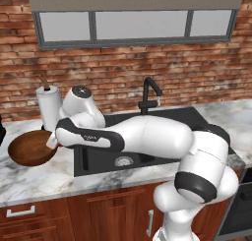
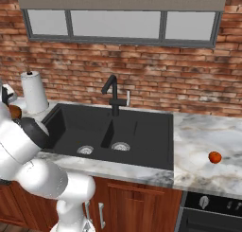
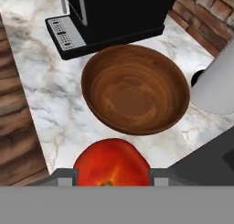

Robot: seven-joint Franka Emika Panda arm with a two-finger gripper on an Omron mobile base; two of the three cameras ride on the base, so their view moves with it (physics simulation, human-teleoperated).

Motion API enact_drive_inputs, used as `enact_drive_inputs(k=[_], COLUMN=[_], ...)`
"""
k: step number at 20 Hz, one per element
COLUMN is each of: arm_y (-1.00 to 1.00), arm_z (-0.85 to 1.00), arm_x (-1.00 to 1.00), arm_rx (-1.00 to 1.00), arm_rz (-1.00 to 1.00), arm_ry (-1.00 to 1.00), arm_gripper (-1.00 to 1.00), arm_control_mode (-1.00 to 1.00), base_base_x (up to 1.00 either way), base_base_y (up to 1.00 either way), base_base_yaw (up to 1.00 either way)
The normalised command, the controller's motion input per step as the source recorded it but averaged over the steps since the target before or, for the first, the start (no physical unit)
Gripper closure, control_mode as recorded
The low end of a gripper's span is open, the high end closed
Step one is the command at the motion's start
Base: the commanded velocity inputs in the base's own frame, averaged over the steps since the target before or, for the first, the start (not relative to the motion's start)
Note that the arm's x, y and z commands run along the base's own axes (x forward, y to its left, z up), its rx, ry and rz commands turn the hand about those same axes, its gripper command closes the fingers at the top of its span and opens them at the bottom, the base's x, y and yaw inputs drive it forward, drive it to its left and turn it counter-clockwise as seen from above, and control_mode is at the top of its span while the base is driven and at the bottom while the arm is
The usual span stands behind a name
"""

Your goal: Pick the tomato from the sink and place it in the bowl. Then pick the bowl and place it in the microwave. Then close the microwave door and press the start button.

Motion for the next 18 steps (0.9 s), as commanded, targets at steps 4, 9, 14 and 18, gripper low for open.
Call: enact_drive_inputs(k=[4, 9, 14, 18], arm_y=[0.28, 0.07, 0.16, 0.31], arm_z=[-0.21, -0.37, -0.3, -0.02], arm_x=[0.11, 0.39, 0.51, 0.22], arm_rx=[-0.02, -0.02, -0.01, 0.0], arm_rz=[0.05, 0.01, 0.0, 0.0], arm_ry=[0.0, 0.0, 0.0, 0.0], arm_gripper=[1.0, 1.0, 1.0, 1.0], arm_control_mode=[-1.0, -1.0, -1.0, -1.0], base_base_x=[0.0, 0.0, 0.0, 0.0], base_base_y=[0.0, 0.0, 0.0, 0.0], base_base_yaw=[0.0, 0.0, 0.0, 0.0])
